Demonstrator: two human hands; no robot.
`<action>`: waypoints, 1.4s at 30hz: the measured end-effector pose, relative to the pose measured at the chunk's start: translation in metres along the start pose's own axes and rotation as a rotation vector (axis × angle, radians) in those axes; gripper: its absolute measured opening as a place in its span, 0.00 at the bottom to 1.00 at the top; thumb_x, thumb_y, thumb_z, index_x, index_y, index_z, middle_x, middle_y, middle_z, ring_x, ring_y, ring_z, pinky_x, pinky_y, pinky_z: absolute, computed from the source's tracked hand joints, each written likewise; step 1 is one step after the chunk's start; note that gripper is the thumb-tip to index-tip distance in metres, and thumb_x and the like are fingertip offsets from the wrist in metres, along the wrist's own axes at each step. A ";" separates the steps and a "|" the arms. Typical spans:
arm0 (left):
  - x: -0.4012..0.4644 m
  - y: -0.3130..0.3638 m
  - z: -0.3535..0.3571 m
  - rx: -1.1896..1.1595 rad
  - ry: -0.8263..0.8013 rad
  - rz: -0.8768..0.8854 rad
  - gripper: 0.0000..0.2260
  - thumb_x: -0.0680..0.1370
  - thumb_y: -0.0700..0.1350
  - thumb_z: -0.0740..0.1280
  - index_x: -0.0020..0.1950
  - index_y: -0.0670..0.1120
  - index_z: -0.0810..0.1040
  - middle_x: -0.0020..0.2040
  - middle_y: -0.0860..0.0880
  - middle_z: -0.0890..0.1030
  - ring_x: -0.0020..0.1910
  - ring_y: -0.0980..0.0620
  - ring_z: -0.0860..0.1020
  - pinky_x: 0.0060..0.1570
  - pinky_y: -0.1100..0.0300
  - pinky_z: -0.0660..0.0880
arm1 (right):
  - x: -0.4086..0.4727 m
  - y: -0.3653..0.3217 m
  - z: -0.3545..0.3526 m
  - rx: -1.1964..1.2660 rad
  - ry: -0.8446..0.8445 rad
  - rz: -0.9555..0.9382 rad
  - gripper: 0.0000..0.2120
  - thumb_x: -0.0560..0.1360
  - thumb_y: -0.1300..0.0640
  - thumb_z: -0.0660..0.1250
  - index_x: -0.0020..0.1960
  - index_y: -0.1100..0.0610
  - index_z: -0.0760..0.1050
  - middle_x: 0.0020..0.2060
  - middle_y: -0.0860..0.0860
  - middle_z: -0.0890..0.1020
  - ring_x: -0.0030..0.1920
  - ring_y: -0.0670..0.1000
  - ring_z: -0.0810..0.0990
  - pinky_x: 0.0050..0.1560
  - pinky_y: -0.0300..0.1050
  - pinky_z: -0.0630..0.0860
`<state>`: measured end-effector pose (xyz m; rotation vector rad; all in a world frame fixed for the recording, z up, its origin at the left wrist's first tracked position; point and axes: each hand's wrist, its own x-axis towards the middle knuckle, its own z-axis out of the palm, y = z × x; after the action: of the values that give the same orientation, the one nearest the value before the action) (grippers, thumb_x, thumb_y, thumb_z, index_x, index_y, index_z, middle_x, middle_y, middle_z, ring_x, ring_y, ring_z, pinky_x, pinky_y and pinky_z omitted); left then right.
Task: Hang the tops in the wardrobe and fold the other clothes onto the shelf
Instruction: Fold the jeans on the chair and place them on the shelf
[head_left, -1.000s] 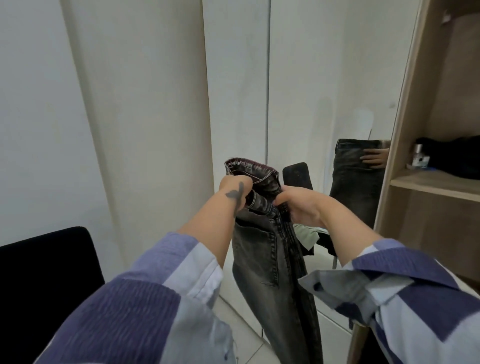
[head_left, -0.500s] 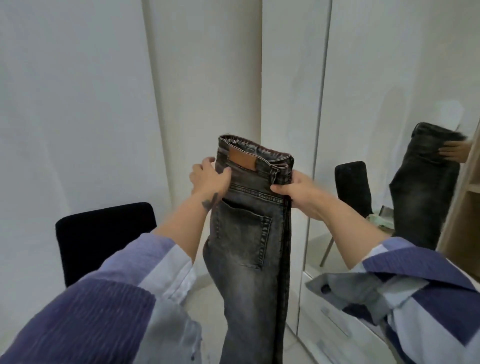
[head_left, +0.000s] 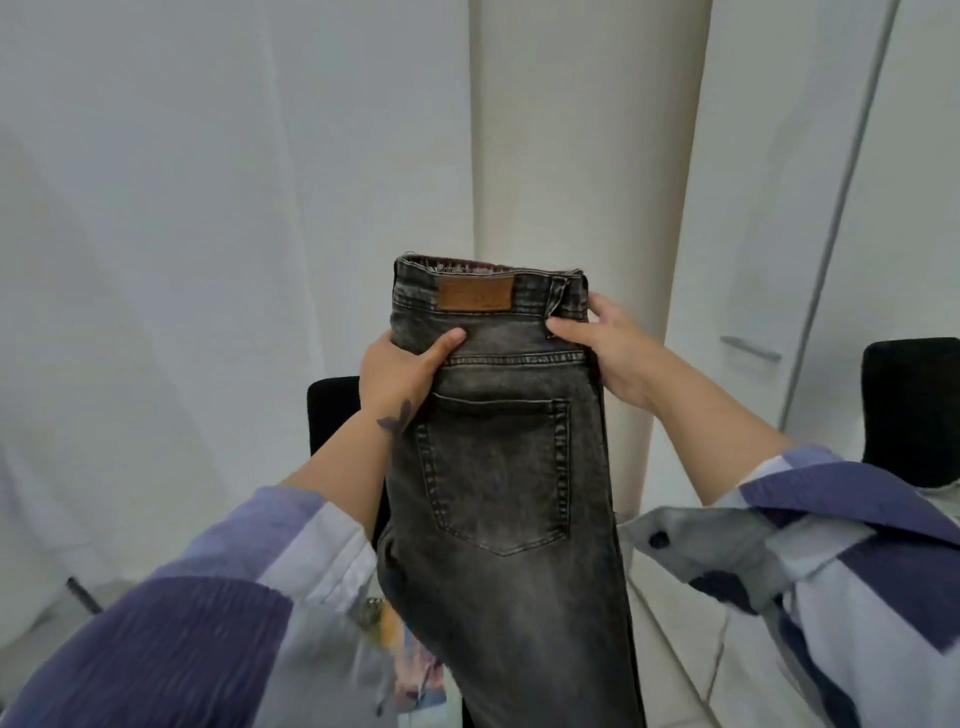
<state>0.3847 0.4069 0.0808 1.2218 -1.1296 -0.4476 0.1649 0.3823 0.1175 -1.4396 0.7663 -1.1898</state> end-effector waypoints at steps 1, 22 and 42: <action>0.003 0.005 -0.008 0.040 0.030 0.011 0.13 0.66 0.59 0.76 0.44 0.56 0.79 0.43 0.58 0.82 0.49 0.55 0.81 0.55 0.56 0.77 | 0.005 -0.001 0.008 0.011 0.028 -0.017 0.15 0.75 0.63 0.68 0.60 0.53 0.71 0.52 0.57 0.82 0.45 0.53 0.83 0.44 0.47 0.82; 0.184 -0.033 -0.111 0.160 0.299 0.098 0.22 0.67 0.58 0.75 0.55 0.47 0.79 0.50 0.52 0.83 0.49 0.53 0.80 0.51 0.60 0.74 | 0.207 0.029 0.159 0.007 -0.030 -0.147 0.17 0.77 0.64 0.64 0.60 0.49 0.65 0.49 0.56 0.80 0.49 0.55 0.81 0.54 0.57 0.79; 0.303 -0.290 -0.080 0.260 -0.021 -0.192 0.14 0.71 0.47 0.75 0.55 0.45 0.81 0.49 0.50 0.82 0.52 0.48 0.80 0.56 0.51 0.76 | 0.355 0.260 0.161 -0.565 0.110 0.052 0.19 0.70 0.68 0.68 0.39 0.47 0.65 0.36 0.44 0.74 0.43 0.49 0.73 0.45 0.44 0.70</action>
<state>0.6643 0.1078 -0.0415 1.5646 -1.1176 -0.4687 0.4591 0.0485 -0.0297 -1.8020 1.2802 -1.0631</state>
